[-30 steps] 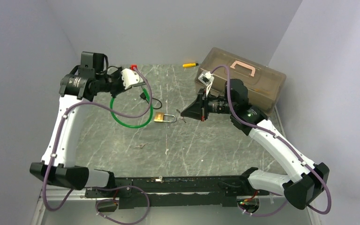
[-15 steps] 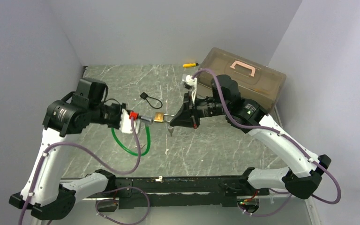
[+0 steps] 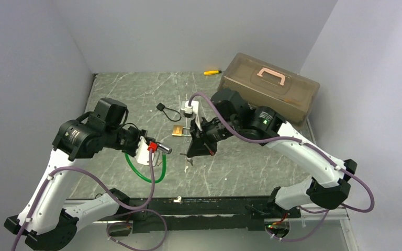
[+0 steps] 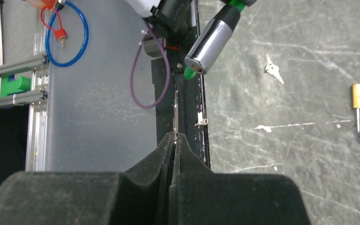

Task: Unlock with the key
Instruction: Unlock the lock.

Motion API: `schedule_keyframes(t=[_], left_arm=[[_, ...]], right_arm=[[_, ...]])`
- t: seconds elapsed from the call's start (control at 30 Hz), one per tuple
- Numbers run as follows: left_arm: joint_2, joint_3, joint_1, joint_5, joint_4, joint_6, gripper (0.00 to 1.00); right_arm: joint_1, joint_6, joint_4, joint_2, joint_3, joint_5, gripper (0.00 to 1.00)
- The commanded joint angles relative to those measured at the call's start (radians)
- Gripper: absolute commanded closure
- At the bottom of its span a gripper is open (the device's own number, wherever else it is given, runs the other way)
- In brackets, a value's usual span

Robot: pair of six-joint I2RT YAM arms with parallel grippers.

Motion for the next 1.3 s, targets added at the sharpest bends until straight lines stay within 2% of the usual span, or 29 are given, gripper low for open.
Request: schedule_keyframes(t=[0.0, 0.5, 1.27], left_arm=[[-0.009, -0.006, -0.016, -0.054, 0.073, -0.028, 1.0], [-0.037, -0.041, -0.043, -0.111, 0.104, -0.052, 1.0], [-0.041, -0.039, -0.063, -0.095, 0.079, -0.039, 1.0]], right_arm=[[0.023, 0.0, -0.054, 0.037, 0.064, 0.016, 1.0], [0.03, 0.068, 0.022, 0.122, 0.103, 0.004, 1.0], [0.011, 0.046, 0.038, 0.169, 0.121, 0.019, 1.0]])
